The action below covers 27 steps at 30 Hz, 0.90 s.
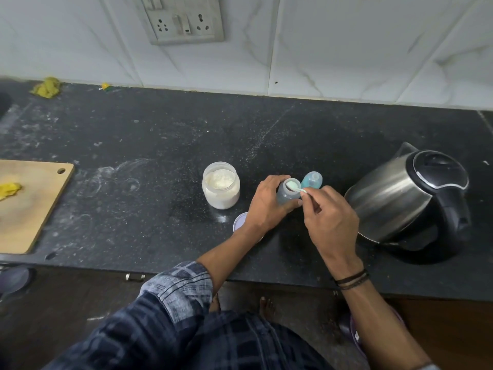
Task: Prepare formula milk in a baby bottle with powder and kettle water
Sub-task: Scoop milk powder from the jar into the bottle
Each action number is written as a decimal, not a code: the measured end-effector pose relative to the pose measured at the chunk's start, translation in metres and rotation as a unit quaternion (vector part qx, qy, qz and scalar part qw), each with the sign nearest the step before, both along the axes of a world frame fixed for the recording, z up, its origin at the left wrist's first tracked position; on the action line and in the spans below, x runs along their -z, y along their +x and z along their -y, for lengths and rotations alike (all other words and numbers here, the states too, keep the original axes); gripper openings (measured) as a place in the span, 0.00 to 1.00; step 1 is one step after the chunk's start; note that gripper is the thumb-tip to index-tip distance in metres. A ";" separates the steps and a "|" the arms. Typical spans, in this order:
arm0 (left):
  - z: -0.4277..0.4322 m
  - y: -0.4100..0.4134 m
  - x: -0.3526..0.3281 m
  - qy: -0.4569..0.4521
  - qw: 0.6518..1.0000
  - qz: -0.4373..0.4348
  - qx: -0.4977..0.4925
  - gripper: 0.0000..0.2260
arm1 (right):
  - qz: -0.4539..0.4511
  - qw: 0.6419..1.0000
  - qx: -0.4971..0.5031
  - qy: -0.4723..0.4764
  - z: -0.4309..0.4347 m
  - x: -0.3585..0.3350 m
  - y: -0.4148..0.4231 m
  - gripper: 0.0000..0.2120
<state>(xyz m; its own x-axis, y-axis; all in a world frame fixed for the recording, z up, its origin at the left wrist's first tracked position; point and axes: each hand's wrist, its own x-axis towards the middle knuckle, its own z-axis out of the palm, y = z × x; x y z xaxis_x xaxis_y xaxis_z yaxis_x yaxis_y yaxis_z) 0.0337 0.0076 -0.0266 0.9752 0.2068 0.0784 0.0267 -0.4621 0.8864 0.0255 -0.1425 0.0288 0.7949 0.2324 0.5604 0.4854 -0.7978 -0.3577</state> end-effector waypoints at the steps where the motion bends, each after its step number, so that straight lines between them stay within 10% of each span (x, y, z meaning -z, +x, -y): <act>1: 0.000 0.000 0.000 -0.001 1.000 0.002 0.000 0.24 | 0.013 1.000 -0.005 -0.016 0.000 0.001 0.000 0.04; 27: -0.002 0.002 0.005 0.010 1.000 0.014 0.010 0.24 | 0.090 0.992 -0.025 -0.090 0.007 0.010 -0.005 0.08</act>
<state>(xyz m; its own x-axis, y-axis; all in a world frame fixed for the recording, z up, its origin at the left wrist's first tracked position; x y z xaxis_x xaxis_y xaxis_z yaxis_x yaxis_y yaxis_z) 0.0355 0.0099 -0.0312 0.9765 0.1859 0.1087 -0.0064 -0.4798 0.8773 0.0207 -0.1495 0.0189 0.6709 0.3773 0.6384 0.5685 -0.8144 -0.1162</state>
